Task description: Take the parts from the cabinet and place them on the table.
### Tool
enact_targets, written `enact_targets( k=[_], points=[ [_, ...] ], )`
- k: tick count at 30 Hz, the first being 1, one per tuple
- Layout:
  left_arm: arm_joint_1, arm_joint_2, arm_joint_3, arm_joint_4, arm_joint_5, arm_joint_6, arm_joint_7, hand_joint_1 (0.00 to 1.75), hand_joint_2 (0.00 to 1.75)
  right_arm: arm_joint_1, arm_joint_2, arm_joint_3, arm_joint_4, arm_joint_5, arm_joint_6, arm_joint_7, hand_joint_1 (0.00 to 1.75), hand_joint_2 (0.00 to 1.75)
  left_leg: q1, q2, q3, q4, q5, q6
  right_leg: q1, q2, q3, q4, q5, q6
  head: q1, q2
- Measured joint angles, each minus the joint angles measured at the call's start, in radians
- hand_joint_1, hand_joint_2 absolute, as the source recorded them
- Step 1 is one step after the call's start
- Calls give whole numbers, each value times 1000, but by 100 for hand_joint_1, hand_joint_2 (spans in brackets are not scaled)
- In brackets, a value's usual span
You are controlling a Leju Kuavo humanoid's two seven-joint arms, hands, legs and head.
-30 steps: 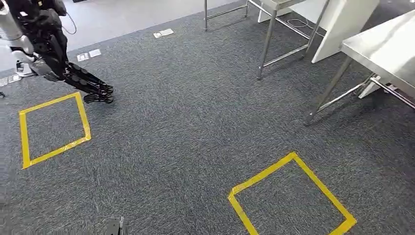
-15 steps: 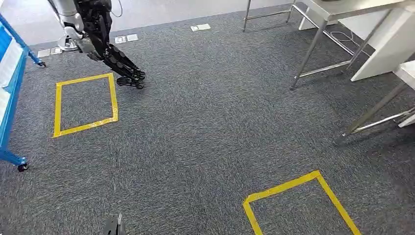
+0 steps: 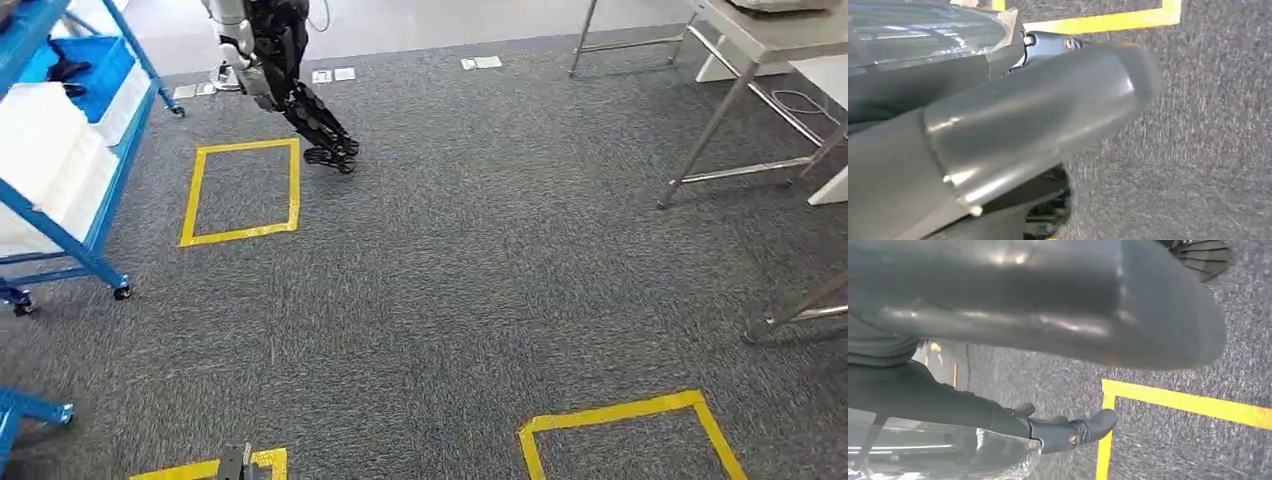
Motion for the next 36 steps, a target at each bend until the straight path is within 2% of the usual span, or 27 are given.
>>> enact_targets(
  k=[1, 2, 3, 4, 5, 6, 9, 10, 12, 13, 15, 16, 17, 19, 20, 21, 24, 25, 26, 27, 28, 30, 31, 32, 34, 35, 36],
  points=[
    [2, 0, 1, 0, 0, 0, 0, 0, 0, 0, 0, 0, 0, 0, 0, 0, 0, 0, 1, 3, -2, 11, 7, -1, 0, -14, 0, 0, -1, -1, 1, 0],
    [3, 0, 2, 0, 0, 0, 1, 0, 0, -2, 0, 0, 0, 2, 0, 0, 0, 0, 1, 7, 22, -28, 35, 0, 1, -26, 2, 0, -3, -2, 0, 0],
    [3, 2, 2, 0, 0, 0, 1, 0, 0, -4, 0, 0, 0, 3, 0, 0, 0, 0, 0, 14, 70, -113, 78, 3, 1, -39, 5, 0, -5, -4, 0, 0],
    [2, 2, 2, 0, 0, 0, 1, 0, 0, -6, 1, 0, 0, 3, 0, 0, 0, 0, -1, 35, 123, -206, 116, 7, 1, -48, 8, 0, -8, -4, 0, 0],
    [0, 3, 2, 0, 0, 0, 1, 0, 0, -7, 1, 0, 0, 3, 0, 0, 0, 0, -5, 81, 164, -279, 135, 14, 4, -56, 11, 0, -10, -2, 0, 0],
    [-4, 3, 2, 0, 0, 0, 1, 0, 0, -7, 1, 0, 0, 3, 0, 0, 0, 0, -20, 97, 175, -308, 128, 16, 16, -63, 7, 4, -15, 5, -1, 0],
    [-2, 5, 2, 0, 0, 1, 1, 0, 0, -9, 3, 0, 0, 3, 0, 0, 0, 0, -25, 60, 163, -306, 130, 32, 16, -99, 13, -2, -16, 10, 2, 0],
    [-2, 5, 2, 0, 0, 1, 1, 0, 0, -11, 4, 0, 0, 3, 0, 0, 0, 0, -19, 47, 172, -317, 136, 42, 19, -107, 15, 0, -24, 18, 1, 0],
    [-6, 5, 3, 0, 0, 1, 1, 0, 0, -11, 4, 0, 0, 5, 0, 0, 0, 0, -9, 26, 174, -322, 141, 55, 9, -8, -17, 75, -69, 15, 6, 0],
    [-9, 5, 3, 0, 0, 1, 1, 0, 0, -10, 3, 1, 0, 5, 0, 0, 0, 0, -9, 11, 172, -322, 144, 59, 8, 17, -58, 163, -104, 12, 9, 0],
    [-8, 3, 3, 0, 0, 1, 1, 0, 0, -5, 2, 0, 1, 5, 0, 2, 0, 0, -9, -21, 168, -322, 146, 61, 3, 31, -140, 326, -155, 14, 11, 0],
    [-6, 3, 3, 0, 0, 1, 2, 0, 0, -3, 2, 0, 1, 5, 0, 2, 0, 0, -9, -35, 168, -322, 146, 60, 1, 32, -153, 345, -151, 20, 11, 0],
    [-4, 3, 3, 0, 0, 1, 2, 0, 0, -3, 2, 0, 1, 5, 0, 2, 0, 0, -8, -49, 168, -321, 147, 59, -2, 32, -142, 315, -131, 30, 11, 0],
    [-5, 3, 3, 0, 0, 1, 3, 0, 0, -6, 1, 0, 1, 5, 0, 2, 0, 0, -3, -79, 169, -318, 151, 53, -11, 46, -62, 139, -51, 56, 10, 0],
    [-5, 3, 3, 0, 0, 1, 3, 0, 0, -6, 1, 0, 1, 5, 0, 2, 0, 0, -1, -93, 168, -317, 153, 48, -22, 87, -20, 48, -19, 65, 11, 0],
    [-7, 4, 3, 0, -1, 1, 3, 0, 0, -5, 2, 0, 2, 5, 0, 2, 0, 0, -7, -105, 161, -311, 154, 39, -24, 124, -8, 10, -17, 61, 15, 0],
    [0, 5, 3, 0, -1, 1, 3, 0, 0, -6, 3, 0, 2, 5, 0, 3, 0, 0, 1, -134, 155, -326, 169, 18, -11, 94, -3, 15, -8, 34, 13, 0],
    [4, 6, 3, 1, -1, 1, 4, 0, 0, -6, 2, 0, 2, 5, 0, 3, 0, 0, 2, -146, 151, -326, 174, 11, -14, 80, -6, 10, -1, 24, 13, 0],
    [5, 7, 3, 2, -2, 1, 4, 0, 0, -9, 2, 0, 2, 6, 0, 3, 0, 0, 4, -119, 139, -315, 160, 11, -19, 66, -5, 7, 4, 16, 12, 0],
    [3, 6, 3, 2, -2, 2, 4, 0, 0, -10, 2, 0, 2, 6, 0, 3, 0, 0, -2, -58, 121, -268, 121, 9, -17, 57, -7, 6, 5, 10, 2, 0],
    [0, 5, 3, 2, -2, 2, 4, 0, 0, -8, 2, 0, 2, 6, 0, 3, 0, 0, -2, -25, 87, -192, 77, 5, -12, 42, -8, 6, 6, 4, -3, 0],
    [-2, 4, 3, 2, -2, 1, 4, 0, 0, -3, 2, 0, 2, 6, 0, 3, 0, 0, -1, -1, 13, -28, 7, 2, -4, 11, -14, 6, 6, 3, -3, 0],
    [0, 3, 3, 2, 0, 3, 4, 0, 0, -3, 1, 0, 2, 6, 0, 3, 0, 0, -1, 4, -1, 12, 0, 3, -2, -5, -15, 6, 6, 3, -2, 0],
    [2, 3, 4, 2, 3, 5, 4, 0, 0, -4, 0, 0, 2, 6, 0, 3, 0, 0, -1, 6, 13, -4, 15, 5, 0, -18, -14, 6, 4, 1, -3, 0],
    [4, 3, 6, 3, 6, 12, 4, 0, 0, -7, 0, 0, 2, 6, 0, 3, 0, 0, -4, 16, 99, -152, 87, 17, 3, -40, -10, 6, 1, -2, -3, 0],
    [2, 3, 8, 3, 9, 15, 3, 0, 0, -8, 2, 0, 2, 6, 0, 3, 0, 0, -12, 57, 155, -248, 122, 28, 3, -50, -7, 6, 0, -4, -3, 0],
    [0, 4, 10, 3, 10, 17, 1, 0, 0, -8, 3, 0, 2, 6, 0, 3, 0, 0, -27, 120, 182, -297, 120, 35, 8, -58, -8, 6, -3, 0, -2, 0]
  ],
)
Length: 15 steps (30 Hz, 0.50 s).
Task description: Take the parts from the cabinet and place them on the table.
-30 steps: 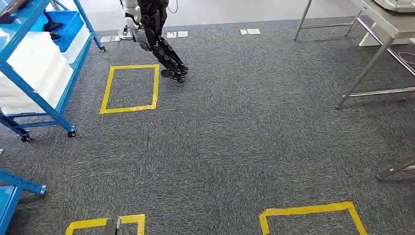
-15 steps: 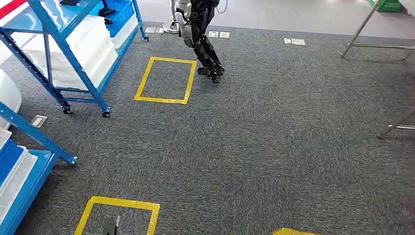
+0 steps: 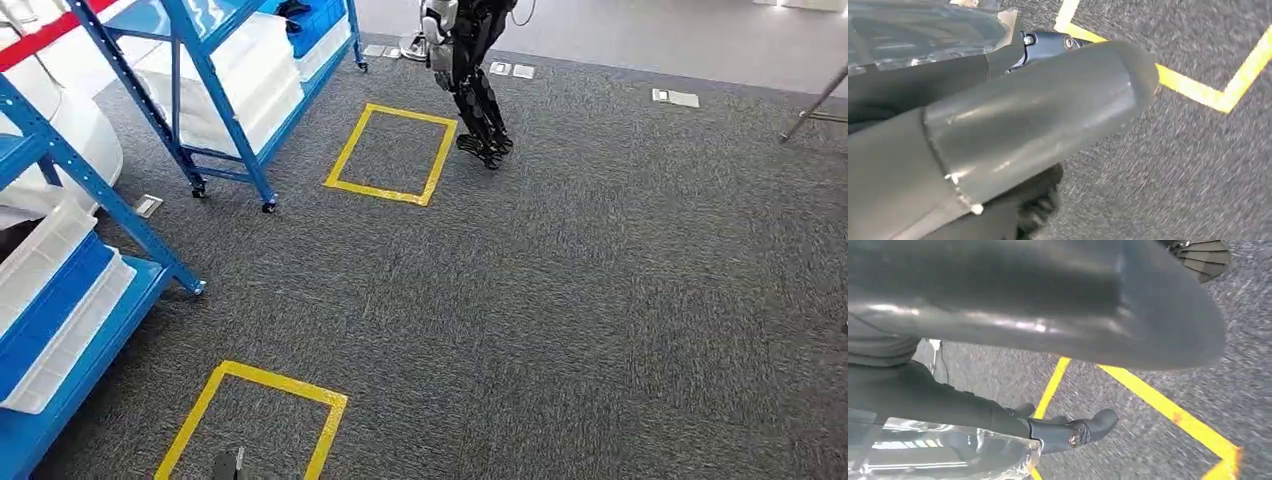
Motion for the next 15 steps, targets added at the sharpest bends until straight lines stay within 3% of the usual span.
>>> enact_targets(
  k=[1, 3, 4, 5, 6, 7, 8, 9, 10, 11, 12, 13, 14, 15],
  points=[
    [-4, -1, 2, 0, 2, 2, -1, 0, 0, 1, 0, 0, 0, 0, 0, 0, 0, 0, -9, -8, 3, -18, -3, 5, 7, -11, -4, 2, -1, 3, -3, 0],
    [-4, -1, 4, 0, 4, 5, -2, 0, 0, 2, 2, 0, 0, 1, 0, 0, 0, 0, -11, -32, 0, -15, -1, 9, 6, -37, -3, -1, -1, 4, 0, 0],
    [-1, -1, 8, 0, 9, 7, -2, 0, 0, -1, 5, 0, 0, 2, 0, 0, 0, 0, -11, -49, 0, -23, 3, 16, 10, -53, 4, -3, -4, 9, -3, 0],
    [1, -2, 9, 0, 10, 9, -2, 0, 0, -3, 5, 0, 0, 3, 0, 0, 0, 0, 5, -60, 10, -34, 10, 24, 4, -36, -5, 4, -19, 13, -3, 0],
    [-1, -4, 10, 0, 11, 9, -2, 0, 0, -4, 3, 0, 0, 5, 0, 0, 0, 0, 5, -74, 11, -35, 12, 28, 4, 23, -13, 40, -38, 11, 1, 0],
    [-6, -5, 11, 0, 13, 13, -2, 0, 0, -2, 4, 0, 0, 6, 0, 0, 0, 0, 7, -88, 11, -35, 14, 34, 2, 60, -46, 115, -70, 5, 3, 0],
    [-8, -7, 11, 0, 14, 15, -2, 0, 0, 0, 3, 1, 0, 8, 2, 0, 0, 0, 8, -106, 10, -35, 16, 36, 0, 81, -94, 214, -106, 2, 5, 0],
    [-8, -8, 11, 0, 18, 16, -2, 0, 0, 2, 2, 0, 0, 8, 2, 1, 0, 0, 9, -123, 10, -35, 16, 36, -1, 87, -134, 293, -130, 2, 6, 0],
    [-5, -9, 11, 0, 20, 17, -2, 0, 0, 5, 1, 0, 1, 9, 2, 2, 0, 0, 9, -140, 10, -35, 16, 36, -5, 90, -161, 341, -137, 9, 7, 0],
    [-2, -10, 13, 1, 21, 18, -1, 0, 0, 6, 0, 0, 1, 9, 2, 2, 0, 0, 10, -155, 11, -33, 16, 36, -9, 90, -162, 335, -124, 17, 6, 0],
    [-2, -10, 16, 1, 21, 18, -1, 0, 0, 5, -1, 0, 1, 9, 2, 2, 0, 0, 12, -170, 11, -30, 16, 34, -13, 91, -143, 284, -95, 30, 7, 0],
    [-2, -11, 17, 1, 21, 18, -1, 0, 0, 3, -1, 0, 1, 9, 2, 2, 0, 0, 16, -184, 11, -26, 16, 33, -18, 95, -106, 200, -56, 44, 6, 0],
    [-3, -11, 18, 1, 21, 18, -1, 0, 0, 2, -2, 0, 1, 10, 2, 2, 0, 0, 19, -199, 11, -21, 14, 27, -26, 114, -63, 107, -17, 58, 7, 0],
    [-3, -11, 20, 1, 21, 19, -1, 0, 0, 2, -2, 0, 1, 11, 2, 2, 0, 0, 19, -212, 6, -17, 13, 17, -40, 175, -31, 32, 3, 68, 13, 0]
  ],
)
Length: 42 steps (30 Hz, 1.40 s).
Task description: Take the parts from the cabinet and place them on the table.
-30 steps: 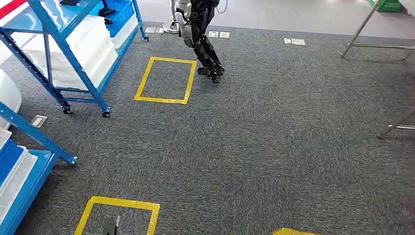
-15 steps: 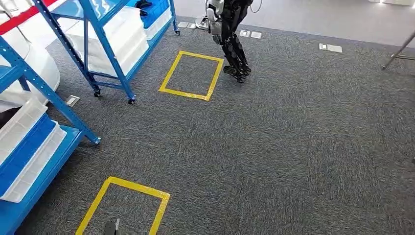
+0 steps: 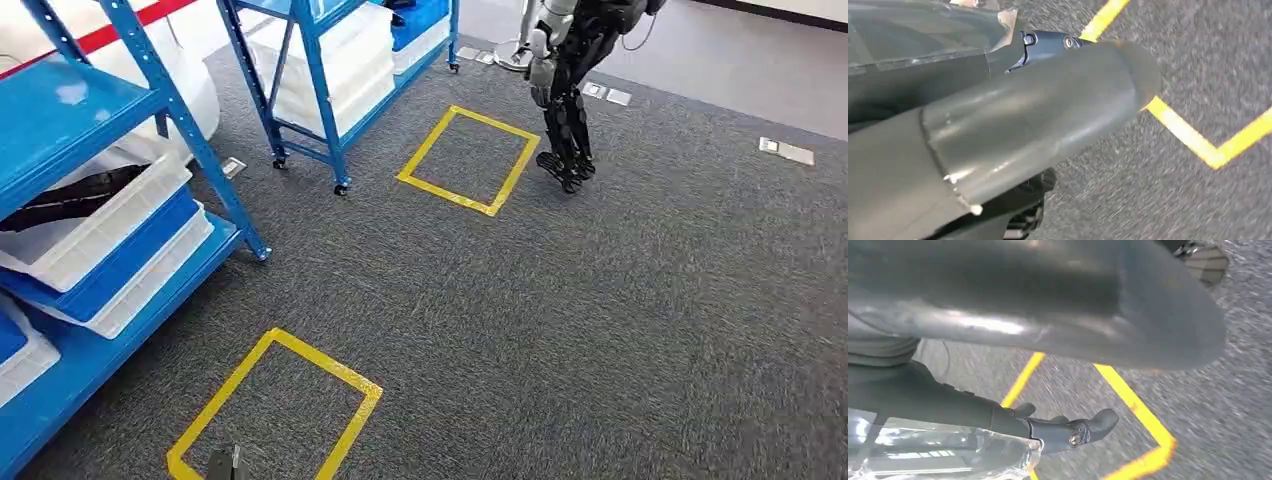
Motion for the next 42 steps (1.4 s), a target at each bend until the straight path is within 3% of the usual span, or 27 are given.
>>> enact_targets(
  k=[4, 5, 6, 7, 9, 11, 12, 14, 15, 16, 20, 22, 23, 25, 26, 28, 29, 30, 31, 32, 34, 35, 36, 37, 38, 40, 42],
  points=[
    [7, 1, 8, 0, 6, 2, 0, 0, 0, -1, 2, 0, 1, 3, 0, 3, 0, 0, 6, -39, -16, 1, 11, -26, 16, -25, 4, -6, 10, -30, -3, 0],
    [8, 4, 11, 1, 6, 2, 0, 0, 0, -2, 3, 0, 1, 3, 0, 3, 0, 0, 10, -45, -20, 6, 7, -29, 4, -40, 4, -11, 15, -38, -2, 0],
    [9, 2, 13, 1, 6, 2, 0, 0, 0, -5, 1, 0, 1, 4, 0, 3, 0, 0, 4, 10, -29, 29, -14, -31, 10, -49, 5, -11, 15, -40, -4, 0],
    [7, 1, 14, 1, 7, 2, 0, 0, 0, -5, 2, 0, 1, 4, 0, 2, 0, 0, 4, 60, -57, 93, -57, -36, 12, -63, 6, -11, 15, -54, -18, 0],
    [3, 0, 15, 1, 7, 2, 0, 0, 0, -1, 1, 0, 1, 4, 0, 3, 0, 0, 6, 91, -134, 257, -138, -41, 20, -94, 1, -11, 13, -56, -18, 0],
    [6, -1, 16, 1, 10, 2, 0, 0, 0, 1, -1, 0, 1, 4, 0, 3, 0, 0, 7, 98, -164, 328, -154, -41, 24, -123, -1, -10, 13, -57, -17, 0],
    [8, 0, 16, 1, 10, 2, 0, 0, 0, 0, -1, 0, 1, 4, 0, 3, 0, 0, 7, 98, -142, 293, -128, -37, 26, -136, 0, -10, 12, -57, -19, 0],
    [7, 0, 16, 1, 10, 3, 0, 0, 0, -3, 0, 0, 1, 4, 1, 3, 0, 0, 1, 119, -46, 127, -50, -24, 27, -157, 4, -10, 10, -59, -19, 0],
    [5, 0, 17, 1, 10, 3, 0, 0, 0, -4, 1, 0, 1, 4, 1, 3, 0, 0, -8, 169, 7, 40, -22, -12, 27, -166, 7, -12, 10, -59, -18, 0],
    [0, 2, 17, 1, 10, 3, 0, 0, 0, -4, 2, 0, 1, 4, 1, 2, 0, 0, -20, 194, 20, 8, -35, -11, 35, -176, 6, -11, 8, -55, -18, 0],
    [3, 4, 18, 1, 11, 5, 0, 0, 0, -7, 7, 0, 1, 4, 1, 3, 0, 0, -24, 142, 22, -13, -21, 9, 41, -223, 27, -28, 7, -46, -19, 0],
    [0, 1, 19, 1, 11, 6, 0, 0, 0, -8, 4, 0, 0, 4, 1, 2, 0, 0, -9, 121, 30, -25, -9, 19, 32, -121, -8, 39, -33, -47, -16, 0],
    [-3, 0, 19, 1, 12, 7, 0, 0, 0, -6, 3, 0, 0, 4, 1, 2, 0, 0, -9, 107, 29, -25, -8, 21, 31, -97, -47, 122, -69, -54, -12, 0],
    [-2, -2, 20, 1, 12, 7, 0, 0, 0, 0, 1, 0, 1, 4, 1, 3, 0, 0, -9, 76, 27, -24, -7, 22, 31, -86, -130, 285, -122, -55, -11, 0],
    [1, -3, 21, 1, 13, 7, 0, 0, 0, 3, 0, 0, 1, 4, 1, 3, 0, 0, -8, 61, 27, -23, -6, 22, 30, -86, -147, 312, -120, -48, -10, 0],
    [3, -4, 22, 1, 13, 8, 0, 0, 0, 2, -2, 0, 1, 4, 1, 3, 0, 0, -4, 31, 27, -16, -8, 19, 23, -83, -105, 209, -61, -23, -10, 0],
    [2, -4, 22, 1, 13, 8, 0, 0, 0, 0, -3, 0, 1, 5, 1, 2, 0, 0, 0, 15, 27, -8, -12, 13, 17, -70, -60, 110, -18, -8, -10, 0],
    [2, -4, 22, 1, 14, 9, -1, 0, 0, 0, -3, 0, 1, 5, 1, 2, 0, 0, 2, 3, 25, -2, -16, 6, 7, -34, -20, 27, 12, 3, -8, 0],
    [2, -3, 22, 1, 15, 10, -2, 0, 0, 1, -2, 0, 2, 6, 3, 1, 0, 0, -5, -8, 18, 8, -21, -4, 4, 2, -11, -4, 11, 1, -1, 0],
    [1, -3, 23, 1, 17, 10, -2, 0, 0, 0, -1, 0, 2, 6, 5, -2, 0, 0, -2, -17, 13, 10, -21, -9, 5, -15, -8, -3, 16, -16, -2, 0],
    [6, -2, 28, 1, 19, 13, -3, 0, 0, -1, -1, 0, 2, 6, 15, -7, 0, 0, 4, -33, 7, 3, -13, -20, 16, -30, -9, 1, 18, -30, -5, 0],
    [8, 1, 31, 1, 19, 15, -3, 0, 0, -1, 1, -1, 2, 6, 18, -10, 0, 0, 6, -44, 4, 6, -14, -25, 9, -43, -9, -2, 21, -38, -4, 0],
    [10, 1, 32, 1, 19, 17, -3, 0, 0, -4, 1, -1, 2, 7, 20, -12, 0, 0, 6, -13, 0, 19, -24, -27, 9, -53, -8, -3, 22, -41, -6, 0],
    [8, -1, 32, 1, 19, 17, -4, 0, 0, -5, 3, -1, 2, 7, 20, -15, 0, 0, 4, 41, -18, 58, -54, -32, 10, -63, -8, -3, 22, -52, -16, 0],
    [5, -1, 32, 1, 19, 17, -5, 0, 0, -3, 3, -1, 2, 7, 22, -15, 0, 0, 6, 72, -54, 132, -97, -37, 15, -77, -9, -3, 20, -58, -21, 0],
    [3, -2, 32, 1, 20, 17, -6, 0, 0, 2, 3, -2, 2, 7, 23, -15, 0, 0, 7, 94, -131, 285, -166, -42, 21, -108, -11, -3, 18, -61, -20, 0],
    [8, -2, 33, 1, 21, 17, -5, 0, 0, 1, 2, -2, 2, 7, 24, -15, 0, 0, 7, 98, -147, 322, -159, -40, 25, -136, -12, -3, 18, -62, -19, 0]
  ],
)
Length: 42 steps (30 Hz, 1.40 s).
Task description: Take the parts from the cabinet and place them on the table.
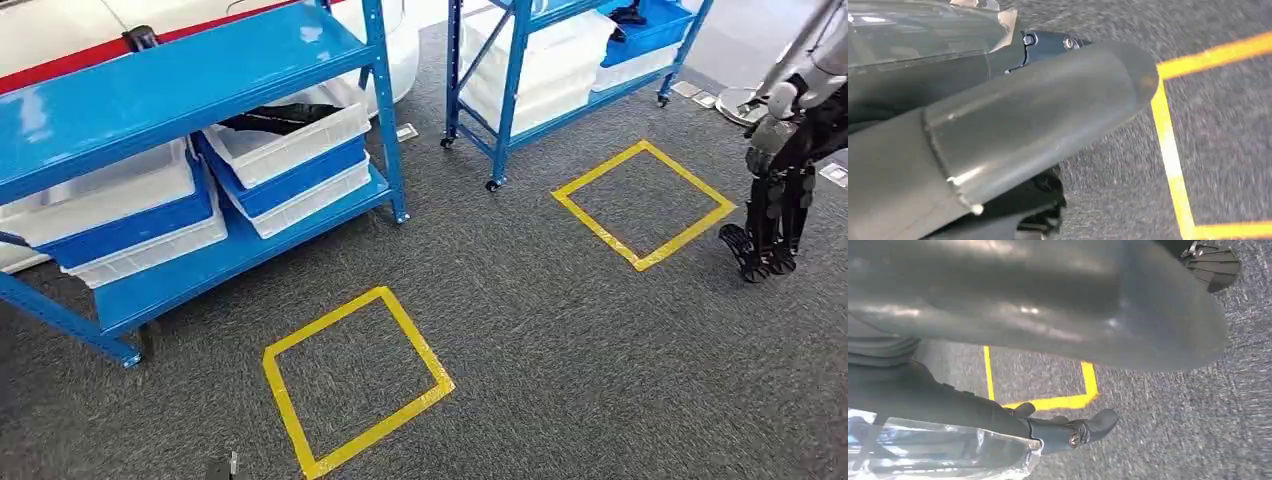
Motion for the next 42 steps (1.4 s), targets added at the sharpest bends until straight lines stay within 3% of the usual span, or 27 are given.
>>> enact_targets(
  k=[2, 3, 4, 5, 8, 9, 11, 13, 15, 16, 18, 19, 20, 23, 24, 26, 27, 29, 30, 32, 33, 34, 35, 39, 40, 41, 42],
  points=[
    [1, 0, 1, 0, 0, 0, 0, 0, 0, -3, 1, 0, 0, 0, 1, 0, 0, 0, -3, 10, 79, -140, 76, 12, 3, -22, 4, 0, -1, -1, -1, 0],
    [0, 1, 2, 0, 0, 0, 0, 0, 0, -5, 2, 0, 0, 0, 2, 0, 0, 0, -10, 39, 133, -232, 112, 25, 4, -33, 7, 0, -2, -2, -1, 0],
    [-4, 4, 2, 0, 0, 0, 0, 0, 0, -6, 6, 0, 0, 0, 5, 0, 0, 0, -24, 112, 173, -299, 121, 43, 4, -41, 9, -1, -2, -2, 0, 0],
    [-11, 5, 2, 0, 0, 0, 0, 0, 0, -6, 6, 0, 0, 0, 8, -2, 0, 0, -29, 115, 171, -310, 113, 42, 14, -53, 7, 1, -6, 5, 0, 0],
    [-8, 6, 4, 0, 2, 0, 1, 0, 0, -7, 10, 0, 0, 0, 12, -3, 0, 0, -35, 70, 164, -316, 118, 50, 11, -93, 19, -9, -5, 11, 0, 0],
    [-7, 5, 6, 0, 2, 0, 3, 0, 0, -7, 13, 0, -1, 0, 12, -3, 0, 0, -19, 51, 181, -338, 137, 56, 19, -101, 14, -6, -13, 17, 0, 0],
    [-10, 2, 7, 0, 2, 0, 3, 0, 0, -8, 9, 0, 0, 0, 11, -3, 0, 0, -16, 27, 181, -344, 147, 64, 9, 15, -19, 88, -61, 14, 6, 0],
    [-11, 0, 8, 0, 3, 0, 3, 0, 0, -4, 5, 0, 0, 0, 11, -3, 0, 0, -16, -7, 176, -343, 148, 65, 6, 47, -97, 250, -125, 9, 11, 0],
    [-6, -2, 8, 0, 3, 0, 3, 0, 0, 2, 3, 0, 0, 0, 11, -3, 0, 0, -16, -40, 176, -342, 149, 64, 5, 51, -133, 312, -132, 21, 13, 0],
    [-4, -2, 9, 0, 3, 0, 3, 0, 0, 1, 3, 0, 0, 0, 11, -3, 0, 0, -15, -56, 177, -342, 149, 63, 3, 51, -116, 269, -105, 33, 13, 0],
    [-5, -3, 11, 0, 3, -1, 3, 0, 0, -2, 1, 0, 0, 0, 11, -3, 0, 0, -10, -87, 177, -331, 145, 55, -6, 73, -31, 83, -22, 58, 12, 0],
    [-5, -2, 11, 0, 2, -2, 3, 0, 0, -2, 0, 0, 0, 0, 11, -3, 0, 0, -9, -99, 172, -323, 140, 48, -16, 124, 3, 5, -1, 64, 18, 0],
    [-5, -1, 12, 0, 1, -6, 0, 0, 0, -2, 2, 0, 1, 0, 11, -3, 0, 0, -18, -111, 166, -311, 134, 40, -14, 130, 3, -2, -6, 51, 21, 0],
    [1, 0, 12, 0, -2, -19, -19, 0, 0, -2, 2, -1, 1, 0, 11, -3, 0, 0, -9, -130, 155, -314, 139, 27, -5, 99, 7, 4, -4, 27, 14, 0],
    [3, 2, 12, 0, -3, -23, -23, 0, 0, -3, 3, -2, 1, 0, 11, -4, 0, 0, -7, -140, 154, -311, 137, 24, -12, 90, 7, 0, -2, 21, 14, 0],
    [4, 3, 12, 0, -6, -25, -29, 0, 0, -5, 5, -3, 1, 0, 11, -6, 0, 0, -9, -50, 122, -240, 89, 13, -11, 69, 9, -2, -2, 10, 8, 0],
    [1, 2, 12, 0, -7, -27, -31, 0, 0, -3, 5, -3, 1, 0, 11, -7, 0, 0, -6, -23, 80, -161, 45, 8, -9, 55, 9, -2, -5, 7, 1, 0],
    [-1, 2, 12, 0, -9, -28, -31, 0, 0, 4, 4, -3, 1, 0, 11, -7, 0, 0, -4, -2, -3, -5, -15, 2, -6, 23, 9, -1, -8, 2, 1, 0],
    [2, 2, 12, 0, -9, -28, -31, 0, 0, 5, 3, -4, 1, 0, 11, -7, 0, 0, -2, 1, -17, 16, -10, 2, -5, 10, 9, -1, -9, 1, 1, 0],
    [6, 2, 12, 0, -9, -30, -32, 0, 0, 3, 3, -5, 1, 0, 11, -7, 0, 0, -1, 3, 24, -70, 55, 7, -5, -12, 13, -1, -11, -1, 1, 0],
    [6, 3, 12, 0, -9, -32, -34, 0, 0, 1, 4, -5, 1, 0, 11, -7, 0, 0, -2, 20, 74, -163, 101, 13, -6, -23, 17, -1, -14, 2, 1, 0],
    [4, 3, 12, 0, -9, -37, -40, 0, 0, 1, 5, -6, 1, -5, 8, -10, 0, 0, -9, 63, 125, -250, 133, 24, -6, -27, 22, -3, -16, 3, 2, 0],
    [-1, 5, 12, 0, -9, -40, -44, 0, 0, 0, 8, -8, 1, -10, 5, -13, 0, 0, -15, 77, 155, -300, 129, 30, -1, -32, 24, -3, -21, 11, 2, 0],
    [7, 8, 12, 0, -8, -60, -70, 0, 0, -7, 9, -13, 1, -9, -5, -21, 0, 0, -23, 48, 159, -323, 132, 48, -1, -61, 49, -26, -19, 34, 1, 0],
    [9, 6, 12, 0, -8, -62, -75, 0, 0, -6, 8, -14, 0, -9, -6, -21, 0, 0, -8, 42, 174, -340, 145, 52, -4, -37, 41, -13, -26, 37, 3, 0],
    [7, 6, 12, 0, -10, -63, -81, 0, 0, -5, 5, -15, 0, -9, -7, -21, 0, 0, -8, 35, 177, -345, 147, 55, 0, 7, 22, 29, -51, 32, 5, 0],
    [4, 6, 12, 0, -11, -63, -86, 0, 0, -4, 5, -16, 0, -9, -8, -21, 0, 0, -8, 30, 177, -345, 150, 59, -1, 33, -15, 106, -86, 25, 11, 0]
  ],
)
